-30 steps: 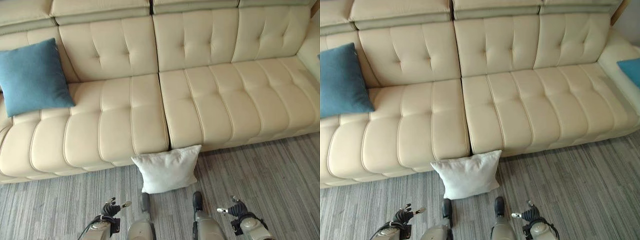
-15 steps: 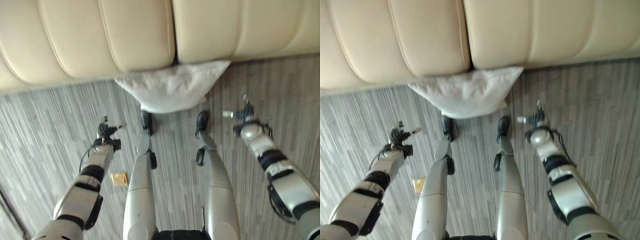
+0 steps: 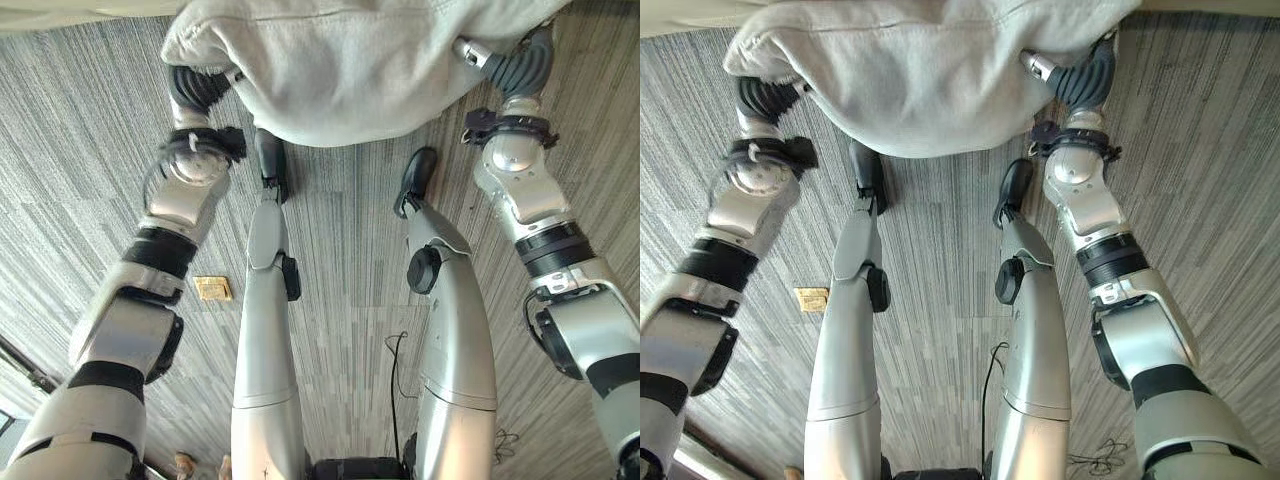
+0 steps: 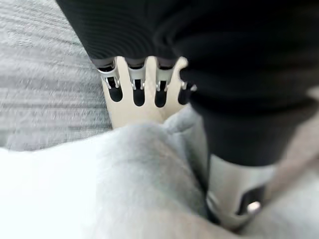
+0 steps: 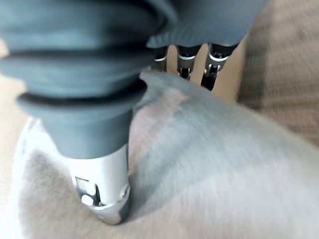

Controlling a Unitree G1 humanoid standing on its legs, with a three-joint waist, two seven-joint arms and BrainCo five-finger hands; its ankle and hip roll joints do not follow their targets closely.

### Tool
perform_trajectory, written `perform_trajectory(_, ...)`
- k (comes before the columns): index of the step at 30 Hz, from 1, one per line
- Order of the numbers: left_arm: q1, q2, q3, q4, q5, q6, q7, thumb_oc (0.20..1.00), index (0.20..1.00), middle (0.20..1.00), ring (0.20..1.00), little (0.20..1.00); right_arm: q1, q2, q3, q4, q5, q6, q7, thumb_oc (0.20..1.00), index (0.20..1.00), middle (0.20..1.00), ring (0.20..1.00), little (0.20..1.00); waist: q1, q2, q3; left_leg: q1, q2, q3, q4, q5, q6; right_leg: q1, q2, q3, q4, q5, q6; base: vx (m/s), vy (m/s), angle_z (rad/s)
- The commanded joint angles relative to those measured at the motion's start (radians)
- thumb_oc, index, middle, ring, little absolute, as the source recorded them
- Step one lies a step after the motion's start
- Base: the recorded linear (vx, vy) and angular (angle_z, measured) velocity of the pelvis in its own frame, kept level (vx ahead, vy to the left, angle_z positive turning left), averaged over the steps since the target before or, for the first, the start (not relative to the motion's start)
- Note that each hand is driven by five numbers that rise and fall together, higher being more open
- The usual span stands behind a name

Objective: Pick up all the scattered cushions and arrange them neatly on the sofa.

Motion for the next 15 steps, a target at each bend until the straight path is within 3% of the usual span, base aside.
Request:
perform_trajectory(1,0.026,-0.185,-0.071,-0.117,-0.051,-0.103,-0.097,1.000,1.000,1.000,1.000,1.000,0.065,0.134,0.058,-0.068,0.213,-0.157,0.176,1.000,1.000,1.000,1.000,1.000,0.005,-0.003,-0.119,0.025,0.000,0.019,0.166,-0.270,0.027,0.065,0.010,0.031,-0.071,-0.061,0.118,0.00,0.043,0.01)
perform_trajectory(2,0.035,-0.220,-0.072,-0.132,-0.072,-0.106,-0.103,1.000,1.000,1.000,1.000,1.000,0.081,0.169,0.055,-0.072,0.284,-0.180,0.214,1.000,1.000,1.000,1.000,1.000,0.006,-0.003,-0.128,0.022,-0.002,0.020,0.160,-0.270,0.029,0.061,0.013,0.031,-0.077,-0.058,0.117,-0.01,0.043,0.00)
perform_trajectory(3,0.040,-0.244,-0.074,-0.138,-0.084,-0.107,-0.109,1.000,1.000,1.000,1.000,1.000,0.093,0.188,0.055,-0.071,0.338,-0.198,0.252,0.793,0.793,0.793,0.793,0.793,0.007,-0.002,-0.140,0.017,-0.003,0.019,0.156,-0.269,0.031,0.054,0.016,0.033,-0.079,-0.055,0.117,-0.01,0.035,-0.03)
perform_trajectory(4,0.041,-0.255,-0.075,-0.150,-0.088,-0.109,-0.111,1.000,1.000,1.000,1.000,1.000,0.093,0.206,0.058,-0.075,0.382,-0.212,0.279,0.200,0.200,0.200,0.200,0.200,0.009,-0.001,-0.148,0.013,-0.004,0.018,0.155,-0.268,0.032,0.048,0.016,0.036,-0.081,-0.052,0.117,0.00,0.024,-0.05)
perform_trajectory(5,0.041,-0.255,-0.075,-0.150,-0.088,-0.109,-0.111,0.790,0.790,0.790,0.790,0.790,0.093,0.206,0.058,-0.074,0.383,-0.213,0.280,0.200,0.200,0.200,0.200,0.200,0.009,-0.001,-0.149,0.012,-0.004,0.018,0.155,-0.268,0.032,0.047,0.016,0.036,-0.081,-0.052,0.117,-0.02,0.030,-0.09)
perform_trajectory(6,0.067,-0.294,-0.063,-0.185,-0.111,-0.120,-0.127,0.200,0.200,0.200,0.200,0.200,0.131,0.245,0.041,-0.122,0.458,-0.235,0.340,0.200,0.200,0.200,0.200,0.200,0.009,0.000,-0.170,0.012,-0.003,0.020,0.137,-0.264,0.033,0.046,0.017,0.038,-0.096,-0.045,0.118,-0.01,0.021,-0.09)
perform_trajectory(15,0.140,-0.338,-0.041,-0.269,-0.158,-0.133,-0.168,0.200,0.200,0.200,0.200,0.200,0.242,0.280,0.054,-0.266,0.524,-0.256,0.415,0.200,0.200,0.200,0.200,0.200,0.004,0.000,-0.227,0.137,-0.007,0.020,0.024,-0.233,0.022,0.161,0.025,0.030,-0.186,-0.019,0.121,-0.02,0.011,-0.02)
